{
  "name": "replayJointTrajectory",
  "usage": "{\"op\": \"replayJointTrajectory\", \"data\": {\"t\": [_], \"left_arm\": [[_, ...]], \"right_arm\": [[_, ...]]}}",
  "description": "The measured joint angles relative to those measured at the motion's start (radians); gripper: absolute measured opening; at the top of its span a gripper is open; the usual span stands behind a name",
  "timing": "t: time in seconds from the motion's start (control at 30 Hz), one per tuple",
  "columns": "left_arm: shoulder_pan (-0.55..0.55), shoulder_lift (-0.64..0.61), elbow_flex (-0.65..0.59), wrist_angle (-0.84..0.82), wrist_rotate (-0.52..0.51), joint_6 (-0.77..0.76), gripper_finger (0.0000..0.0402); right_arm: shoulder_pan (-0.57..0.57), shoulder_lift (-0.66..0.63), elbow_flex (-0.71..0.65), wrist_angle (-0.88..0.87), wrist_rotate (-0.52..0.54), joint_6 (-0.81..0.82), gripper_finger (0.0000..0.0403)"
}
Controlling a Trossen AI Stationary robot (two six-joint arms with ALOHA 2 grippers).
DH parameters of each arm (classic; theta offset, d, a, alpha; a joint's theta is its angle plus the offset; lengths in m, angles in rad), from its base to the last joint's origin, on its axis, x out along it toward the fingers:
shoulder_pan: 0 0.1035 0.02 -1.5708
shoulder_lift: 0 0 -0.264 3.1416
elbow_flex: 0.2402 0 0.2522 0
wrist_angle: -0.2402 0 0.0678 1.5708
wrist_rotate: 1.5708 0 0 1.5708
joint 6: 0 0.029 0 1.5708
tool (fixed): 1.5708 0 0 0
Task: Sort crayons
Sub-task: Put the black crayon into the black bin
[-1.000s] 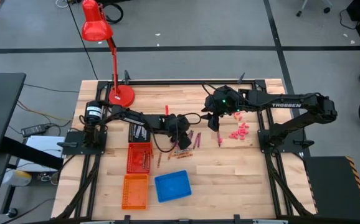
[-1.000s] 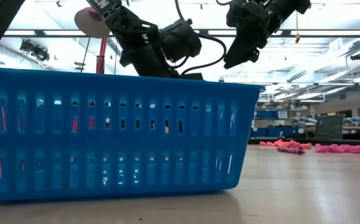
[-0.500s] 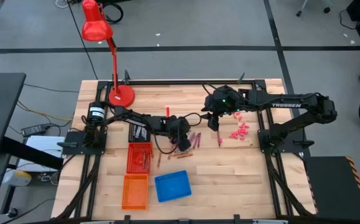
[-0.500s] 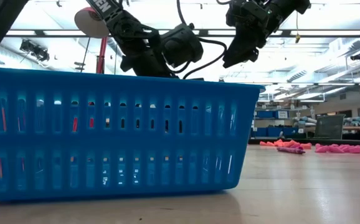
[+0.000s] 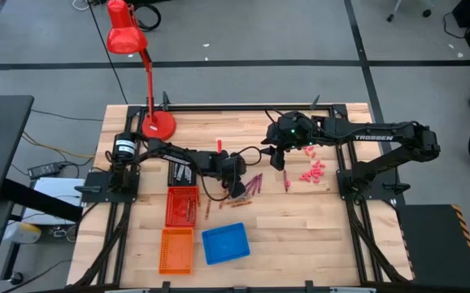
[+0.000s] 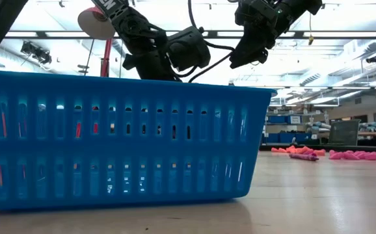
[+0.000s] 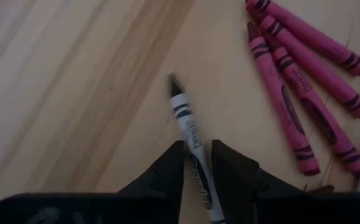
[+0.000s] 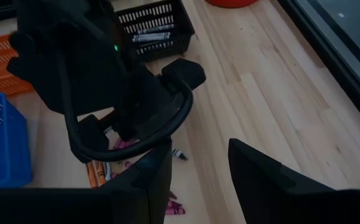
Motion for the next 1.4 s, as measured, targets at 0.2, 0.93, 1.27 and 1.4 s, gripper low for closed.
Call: {"op": "replayJointTrajectory", "data": {"t": [0.2, 0.93, 1.27, 1.4], "left_arm": [[0.001, -0.001, -0.001, -0.026, -0.001, -0.008, 0.0028], [0.018, -0.062, -0.014, -0.084, 0.011, -0.156, 0.0018], [0.029, -0.17, -0.009, -0.156, 0.008, -0.175, 0.0018], [0.033, -0.226, -0.008, -0.247, 0.007, -0.259, 0.0018]], "right_arm": [[0.0, 0.0, 0.0, 0.016, 0.0, -0.007, 0.0162], [0.001, 0.0, 0.0, 0.016, -0.016, -0.061, 0.0162], [-0.021, 0.001, 0.0, -0.007, -0.007, -0.111, 0.0162], [-0.037, 0.001, 0.0, -0.019, -0.004, -0.105, 0.0162]]}}
